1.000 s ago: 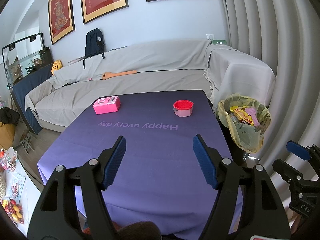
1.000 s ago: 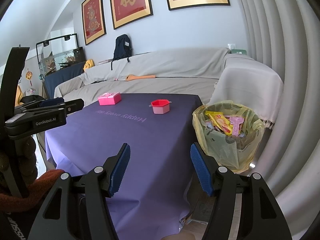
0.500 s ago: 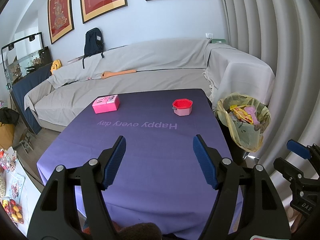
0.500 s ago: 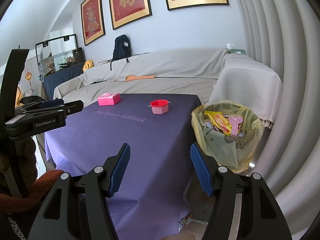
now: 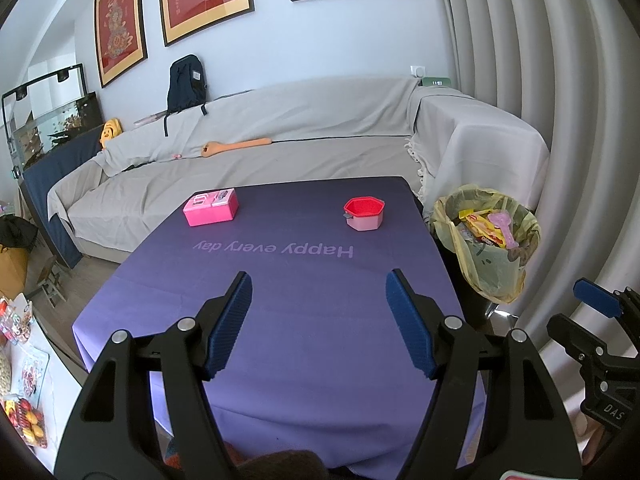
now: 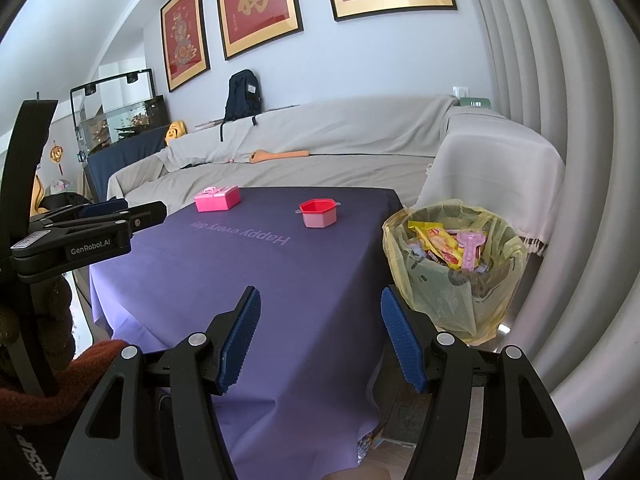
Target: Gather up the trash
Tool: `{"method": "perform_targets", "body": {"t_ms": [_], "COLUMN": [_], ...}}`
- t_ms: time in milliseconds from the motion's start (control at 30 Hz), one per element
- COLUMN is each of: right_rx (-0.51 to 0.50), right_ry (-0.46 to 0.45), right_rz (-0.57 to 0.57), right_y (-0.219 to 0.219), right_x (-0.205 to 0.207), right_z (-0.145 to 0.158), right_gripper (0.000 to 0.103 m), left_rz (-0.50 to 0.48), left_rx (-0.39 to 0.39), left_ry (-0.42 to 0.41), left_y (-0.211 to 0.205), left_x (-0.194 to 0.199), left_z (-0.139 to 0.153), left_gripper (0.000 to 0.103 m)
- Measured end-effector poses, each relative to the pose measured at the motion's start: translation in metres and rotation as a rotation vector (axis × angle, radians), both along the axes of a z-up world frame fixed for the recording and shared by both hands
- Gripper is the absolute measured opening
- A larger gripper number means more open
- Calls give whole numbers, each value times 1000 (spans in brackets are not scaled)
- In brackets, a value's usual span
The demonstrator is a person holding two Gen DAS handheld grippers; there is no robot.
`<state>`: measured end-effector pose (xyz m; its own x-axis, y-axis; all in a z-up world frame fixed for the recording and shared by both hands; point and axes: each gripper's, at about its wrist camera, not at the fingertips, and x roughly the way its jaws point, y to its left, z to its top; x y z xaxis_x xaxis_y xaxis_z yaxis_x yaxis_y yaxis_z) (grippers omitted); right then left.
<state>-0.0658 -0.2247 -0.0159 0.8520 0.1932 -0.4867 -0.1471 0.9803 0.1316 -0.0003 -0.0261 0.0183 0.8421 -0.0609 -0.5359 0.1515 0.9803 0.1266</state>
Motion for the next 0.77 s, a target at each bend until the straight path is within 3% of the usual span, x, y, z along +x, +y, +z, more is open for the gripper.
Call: {"method": "perform_targets", "body": {"t_ms": [500, 600, 767], "right_rx": [-3, -13, -31], "right_ry": [4, 9, 30], "right_rz": [2, -1, 13], "right_y": [1, 1, 7], "right_x": [1, 2, 18], "right_z": [0, -1, -1], "right_gripper": [59, 59, 59], "left_rz": [0, 7, 77], "left_rx": [-20, -41, -74], "left_ry": [12, 54, 205], "left_y": [8, 15, 53], "left_x": [8, 16, 64], "left_z": [-4, -6, -25], "left_gripper": [66, 66, 66]}}
